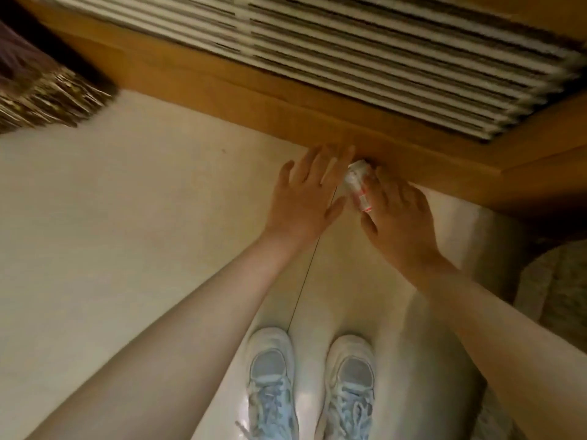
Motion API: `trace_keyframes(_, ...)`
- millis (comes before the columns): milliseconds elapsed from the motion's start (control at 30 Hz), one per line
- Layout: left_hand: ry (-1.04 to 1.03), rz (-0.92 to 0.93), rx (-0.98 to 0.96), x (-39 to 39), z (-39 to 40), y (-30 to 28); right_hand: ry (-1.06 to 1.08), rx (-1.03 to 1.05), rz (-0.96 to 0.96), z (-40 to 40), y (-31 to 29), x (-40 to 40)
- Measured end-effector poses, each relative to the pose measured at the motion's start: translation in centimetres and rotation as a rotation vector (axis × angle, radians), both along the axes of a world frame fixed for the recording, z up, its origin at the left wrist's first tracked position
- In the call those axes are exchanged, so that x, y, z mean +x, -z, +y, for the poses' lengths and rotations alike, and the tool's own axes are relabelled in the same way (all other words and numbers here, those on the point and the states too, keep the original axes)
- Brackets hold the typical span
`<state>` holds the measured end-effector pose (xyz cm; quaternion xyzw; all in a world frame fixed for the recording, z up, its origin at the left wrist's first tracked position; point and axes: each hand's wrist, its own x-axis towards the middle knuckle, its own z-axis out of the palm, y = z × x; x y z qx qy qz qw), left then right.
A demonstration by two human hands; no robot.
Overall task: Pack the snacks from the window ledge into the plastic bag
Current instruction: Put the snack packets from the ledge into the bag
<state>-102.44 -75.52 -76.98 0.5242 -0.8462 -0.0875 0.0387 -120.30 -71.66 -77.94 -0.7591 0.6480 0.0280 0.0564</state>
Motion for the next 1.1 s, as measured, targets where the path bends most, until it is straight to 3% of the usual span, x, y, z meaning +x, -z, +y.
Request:
trace_keyframes(233, 0.001, -0.012, -0.024, 0.3, -0.3, 7.6, 0.103, 0.088, 0.000, -1.7, 8.9, -0.2)
trace_keyframes(633, 0.026, -0.032, -0.051, 0.9, -1.6, 11.6, 0.282, 0.172, 0.028, -5.7, 13.9, 1.1)
trace_keyframes(900, 0.025, -0.098, -0.042, 2.3, -1.6, 9.4, 0.185, 0.260, -0.021, -4.1, 10.5, 3.4)
trace_keyframes(1100, -0.034, -0.123, -0.059, 3.8, -0.5, 0.6, 0.141, 0.220, -0.152, -1.5, 0.8, 5.7)
